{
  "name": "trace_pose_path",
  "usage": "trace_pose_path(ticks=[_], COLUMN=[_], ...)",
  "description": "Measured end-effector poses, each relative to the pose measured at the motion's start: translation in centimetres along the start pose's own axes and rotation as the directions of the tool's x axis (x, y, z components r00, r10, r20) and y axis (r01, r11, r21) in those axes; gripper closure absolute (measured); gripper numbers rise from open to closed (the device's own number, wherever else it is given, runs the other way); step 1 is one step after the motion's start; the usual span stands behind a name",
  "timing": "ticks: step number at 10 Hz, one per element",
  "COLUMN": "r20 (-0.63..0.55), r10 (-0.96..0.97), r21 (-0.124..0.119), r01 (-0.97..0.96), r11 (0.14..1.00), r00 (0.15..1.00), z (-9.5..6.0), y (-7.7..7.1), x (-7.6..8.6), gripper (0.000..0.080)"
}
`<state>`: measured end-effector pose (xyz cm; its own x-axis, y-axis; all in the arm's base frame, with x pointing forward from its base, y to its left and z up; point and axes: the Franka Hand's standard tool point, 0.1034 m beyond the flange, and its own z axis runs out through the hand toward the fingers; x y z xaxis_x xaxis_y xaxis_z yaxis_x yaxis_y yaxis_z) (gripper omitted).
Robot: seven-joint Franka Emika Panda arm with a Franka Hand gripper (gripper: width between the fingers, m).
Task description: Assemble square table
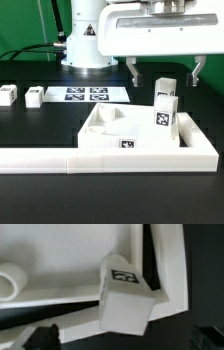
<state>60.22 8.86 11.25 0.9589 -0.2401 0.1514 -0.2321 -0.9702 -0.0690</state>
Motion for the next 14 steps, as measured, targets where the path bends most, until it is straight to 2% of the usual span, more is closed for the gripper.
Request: trace_pose_path(ticks=[1,3,6,8,10,12,13,14], r20=[0.019,0.005,0.01,0.032,0.047,0.054,0.06,0.057], r10=[-0.058,-0.042,-0.047,-0.038,-0.022,-0.012,0.002,-0.002], r21=[-0.004,-0.006,-0.008,-0.018,-0.037,-0.049,-0.05,-0.048], r01=[0.058,0.042,0.047,0.039,0.024,0.015,0.001,0.005], r11=[0.998,0.999,0.999,0.999,0.999,0.999,0.999,0.999], r00=[0.998,0.999,0.999,0.999,0.999,0.998,0.998,0.998], z=[-0.5,-0.8,-0.6,0.0,0.7,1.6,1.9,1.8], y=[1.3,3.5,3.4,5.1,8.1,10.3,10.7,10.5], x=[0.3,1.2,1.1,0.7,0.2,-0.8,-1.3,-1.1], gripper=[0.015,0.015,0.015,0.015,0.015,0.015,0.015,0.015])
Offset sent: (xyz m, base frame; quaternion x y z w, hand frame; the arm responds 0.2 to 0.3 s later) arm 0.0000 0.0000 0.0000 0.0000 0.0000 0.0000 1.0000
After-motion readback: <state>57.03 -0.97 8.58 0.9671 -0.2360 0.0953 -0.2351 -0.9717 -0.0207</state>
